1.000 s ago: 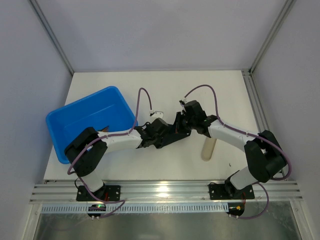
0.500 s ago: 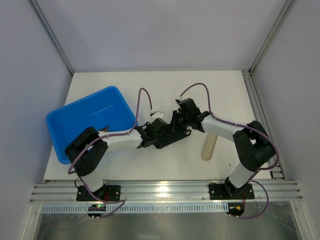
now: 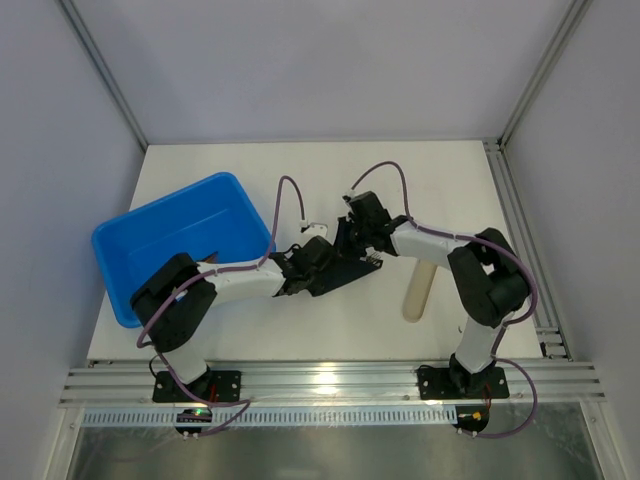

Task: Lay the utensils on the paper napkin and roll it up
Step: Roll the napkin at the center of the board.

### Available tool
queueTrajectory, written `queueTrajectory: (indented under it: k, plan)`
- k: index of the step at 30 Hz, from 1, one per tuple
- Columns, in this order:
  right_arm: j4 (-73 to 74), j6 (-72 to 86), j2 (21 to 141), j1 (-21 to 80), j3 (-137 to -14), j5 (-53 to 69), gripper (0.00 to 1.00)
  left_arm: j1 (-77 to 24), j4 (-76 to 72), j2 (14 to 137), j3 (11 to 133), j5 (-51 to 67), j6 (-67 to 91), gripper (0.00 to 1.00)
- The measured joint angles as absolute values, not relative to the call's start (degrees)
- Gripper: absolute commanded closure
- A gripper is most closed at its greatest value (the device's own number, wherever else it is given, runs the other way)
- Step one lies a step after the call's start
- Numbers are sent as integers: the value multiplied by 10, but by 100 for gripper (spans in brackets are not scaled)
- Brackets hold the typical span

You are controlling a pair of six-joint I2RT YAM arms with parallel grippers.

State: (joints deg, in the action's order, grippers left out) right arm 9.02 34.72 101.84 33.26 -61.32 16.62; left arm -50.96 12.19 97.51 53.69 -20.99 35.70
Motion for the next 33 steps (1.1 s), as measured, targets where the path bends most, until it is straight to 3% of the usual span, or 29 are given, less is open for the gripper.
queueTrajectory:
  k: [26, 33]
  plan:
    - [99, 335, 1114, 333, -673, 160, 96, -509, 146, 976, 565, -241, 344, 100]
    - [99, 335, 1119, 333, -679, 160, 96, -508, 168, 928, 569, -234, 341, 100]
